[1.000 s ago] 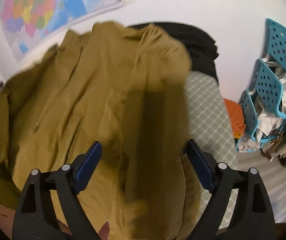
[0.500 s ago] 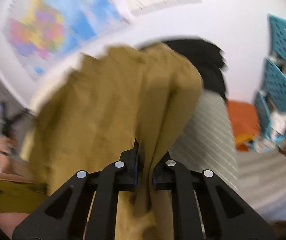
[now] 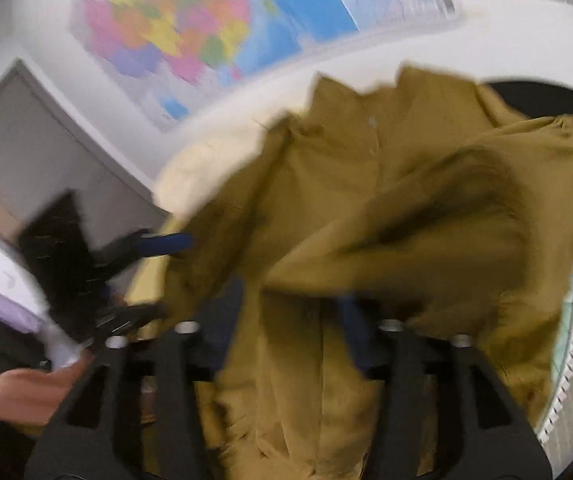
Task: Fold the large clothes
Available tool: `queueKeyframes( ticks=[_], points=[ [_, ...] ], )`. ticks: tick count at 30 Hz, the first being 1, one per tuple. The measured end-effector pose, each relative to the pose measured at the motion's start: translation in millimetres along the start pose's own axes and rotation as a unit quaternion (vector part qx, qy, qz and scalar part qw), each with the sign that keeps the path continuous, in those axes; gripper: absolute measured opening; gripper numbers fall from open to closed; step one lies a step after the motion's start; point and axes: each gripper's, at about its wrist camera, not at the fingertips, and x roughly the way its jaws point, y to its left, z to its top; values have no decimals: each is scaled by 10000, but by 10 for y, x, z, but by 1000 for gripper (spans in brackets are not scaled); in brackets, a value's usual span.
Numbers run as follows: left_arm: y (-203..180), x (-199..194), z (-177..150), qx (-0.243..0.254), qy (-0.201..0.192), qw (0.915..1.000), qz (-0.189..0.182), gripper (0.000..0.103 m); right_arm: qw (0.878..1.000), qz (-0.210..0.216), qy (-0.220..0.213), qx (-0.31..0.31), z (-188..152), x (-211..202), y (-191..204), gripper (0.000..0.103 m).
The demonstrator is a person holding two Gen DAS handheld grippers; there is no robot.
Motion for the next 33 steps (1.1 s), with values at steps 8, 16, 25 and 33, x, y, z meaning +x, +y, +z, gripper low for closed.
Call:
queueKeyframes(
  ticks=[8,16,25,33],
  points=[
    [-166,719,-316,-94,1158,9917,-544,89,9979,-294,-573,-18,-51,-415,-350,71],
    [-366,1277,-278,-117,1910,9770,-937,29,9854,-1416,-230,919,-509,-435,-1285,75],
    [430,580,166,-77,1062,9916,732,6,9874,-1057,-846,817,-649,-896,-1398,13],
    [935,558,94,10,1268,9772,1706,69,9778,-1824,-97,1030,-733,-644,-1620,46]
  ],
)
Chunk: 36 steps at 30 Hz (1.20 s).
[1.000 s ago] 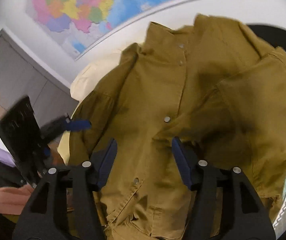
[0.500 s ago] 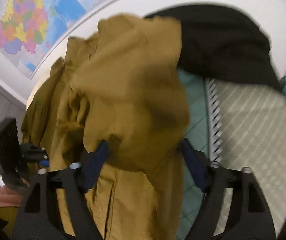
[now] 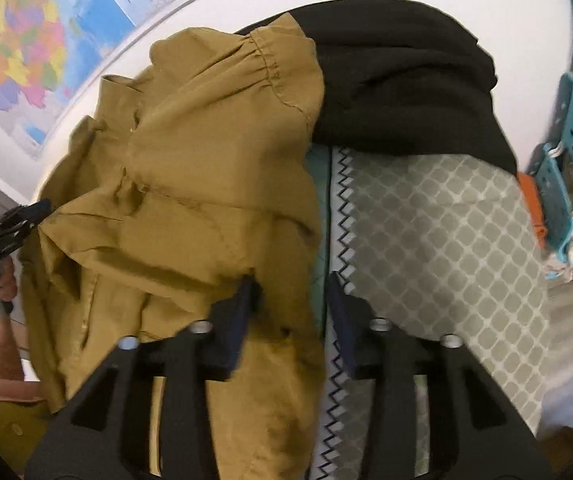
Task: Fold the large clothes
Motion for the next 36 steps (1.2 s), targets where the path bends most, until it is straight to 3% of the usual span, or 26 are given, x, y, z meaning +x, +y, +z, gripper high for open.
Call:
queueKeyframes(
  ticks=[2,4,7,11,13,14,15,16,17,18,21,23,25,26,27,28,30,31,33,35,36],
  points=[
    [-80,-52,-78,170,-68,9989,-420,85,9988,96,-471,4,56,-240,33,59],
    [-290,-91,-158,500,-175,9969,-587,85,9954,44,-941,-194,161,-467,161,60],
    [-548,34,-207,857,-76,9945,-603,89,9876,-83,-1284,-901,397,-558,569,64],
    [-659,248,-176,843,117,9950,-525,89,9770,-261,-1089,-1812,789,-180,1122,73],
    [-707,294,-181,919,110,9949,-390,79,9682,-589,-828,-2285,867,61,1284,78],
    [-750,299,-190,1005,101,9944,-303,63,9612,-824,-662,-2546,882,213,1355,77],
    [-763,319,-196,1078,108,9940,-146,42,9556,-952,-509,-2742,882,324,1372,70],
    [-774,336,-211,1160,127,9931,76,36,9470,-1122,-236,-3002,866,480,1403,49],
    [-760,332,-229,1211,118,9924,178,29,9403,-1183,28,-3192,837,595,1398,37],
    [-733,307,-235,1200,86,9926,146,24,9371,-1128,194,-3297,812,648,1368,16],
    [-611,190,-241,1232,-36,9920,287,12,9472,-949,-157,-3058,872,437,1278,12],
    [-532,80,-233,1234,-184,9914,399,12,9637,-406,-878,-2489,1003,36,1153,11],
    [-498,-19,-219,1304,-337,9893,567,19,9700,-61,-1332,-2032,1088,-198,1011,10],
    [-503,-33,-213,1365,-354,9875,706,28,9711,-97,-1405,-1929,1110,-206,971,10],
    [-505,-24,-206,1411,-320,9855,887,45,9722,-201,-1404,-1865,1127,-152,957,10],
    [-493,-9,-205,1411,-270,9848,978,54,9755,-319,-1232,-1797,1128,-11,910,10],
    [-459,-34,-221,1355,-300,9875,740,62,9801,-534,-769,-1749,1093,270,860,13],
    [-428,-52,-232,1253,-285,9903,537,64,9806,-739,-579,-1720,1040,422,811,26],
    [-351,-89,-254,973,-257,9949,49,79,9812,-999,-440,-1594,972,528,735,37],
    [-321,-100,-256,821,-278,9962,13,82,9837,-867,-688,-1417,917,387,714,43],
    [-295,-85,-240,729,-244,9970,19,88,9826,-811,-904,-1408,882,254,731,50]
  ],
)
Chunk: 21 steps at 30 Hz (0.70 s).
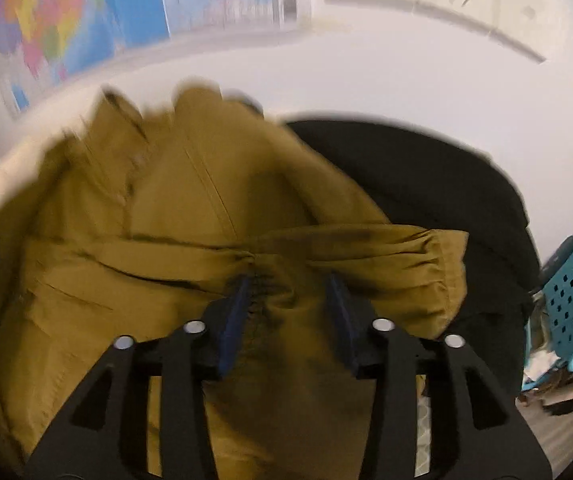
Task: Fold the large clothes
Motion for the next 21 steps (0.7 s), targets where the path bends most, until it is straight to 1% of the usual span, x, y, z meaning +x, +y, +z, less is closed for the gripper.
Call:
queueKeyframes(
  ticks=[1,2,3,5,6,7,9,10,11,12,13,14,15,16,17,19,20,21],
  points=[
    [42,29,21,-109,33,9999,9,89,9997,50,-245,-53,-3,-157,79,54],
    [98,79,54,-270,84,9996,-42,89,9989,230,-368,-181,-26,-287,162,54],
    [136,134,88,-383,153,9991,-101,89,9979,388,-410,-328,-38,-352,251,54],
    [175,250,158,-535,290,9981,-41,88,9925,653,-429,-943,-135,-480,564,55],
    [181,310,188,-564,366,9977,-10,85,9883,804,-365,-1245,-165,-477,729,56],
    [176,403,234,-575,476,9972,99,82,9818,1003,-236,-1593,-262,-437,926,61],
    [152,524,281,-498,621,9961,385,62,9742,1104,20,-1969,-394,-241,1187,65],
    [128,604,312,-421,711,9944,652,56,9696,1022,160,-2217,-483,-115,1317,65],
    [119,660,335,-367,763,9934,773,52,9661,885,293,-2409,-555,19,1410,65],
    [117,691,344,-343,776,9928,847,49,9642,714,407,-2521,-615,156,1469,55],
    [98,719,354,-293,785,9918,960,47,9630,525,478,-2600,-660,236,1455,34],
    [70,755,363,-198,812,9899,1143,43,9632,433,567,-2591,-674,318,1456,26],
    [59,770,368,-163,820,9888,1233,42,9684,710,599,-2316,-647,325,1404,14],
    [52,781,374,-127,809,9879,1317,41,9702,818,582,-2205,-638,288,1389,10],
    [57,783,379,-130,793,9872,1375,38,9695,871,527,-2230,-634,197,1382,9],
    [86,784,390,-196,759,9860,1474,37,9649,1216,523,-2268,-667,-14,1386,9],
    [114,777,395,-296,731,9865,1435,37,9620,1296,599,-2329,-706,-75,1413,10],
    [135,768,397,-360,703,9874,1372,38,9572,1285,789,-2471,-762,-75,1437,17]
  ],
)
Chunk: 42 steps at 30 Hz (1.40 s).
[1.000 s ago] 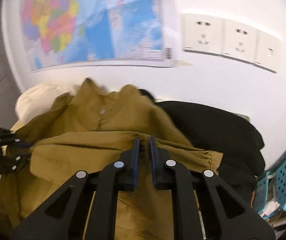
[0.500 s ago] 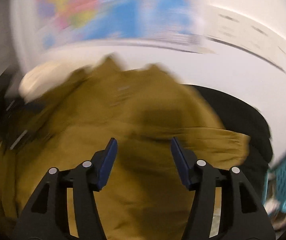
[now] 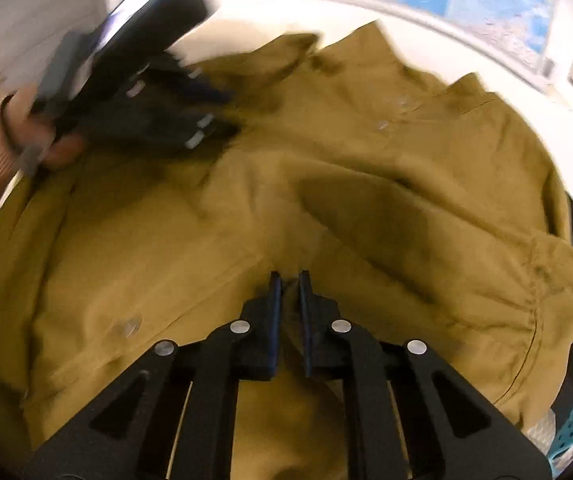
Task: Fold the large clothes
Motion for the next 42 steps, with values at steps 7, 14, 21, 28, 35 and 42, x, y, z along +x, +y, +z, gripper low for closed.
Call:
queueKeyframes(
  ticks=[7,14,21,28,35,42],
  points=[
    [221,-711,-258,-112,-1021,9933,-533,75,9975,252,-345,563,151,-88,-46,35],
    [804,-1225,-657,-711,-1369,9879,-156,77,9795,1801,-735,528,347,-172,422,64],
    [1133,-1102,-1017,-1488,-955,9842,-57,77,9458,3241,-168,-124,456,128,1330,72],
    [1277,-1201,-1171,-1729,-1044,9792,-170,77,9463,3173,-599,-173,615,-197,1292,4],
    [1317,-1406,-1178,-1743,-1390,9742,-338,78,9682,1635,-1820,524,615,-1454,82,4],
    [914,-1114,-964,-1224,-1082,9854,-478,79,9831,184,-685,1687,57,-1115,-765,12]
  ],
)
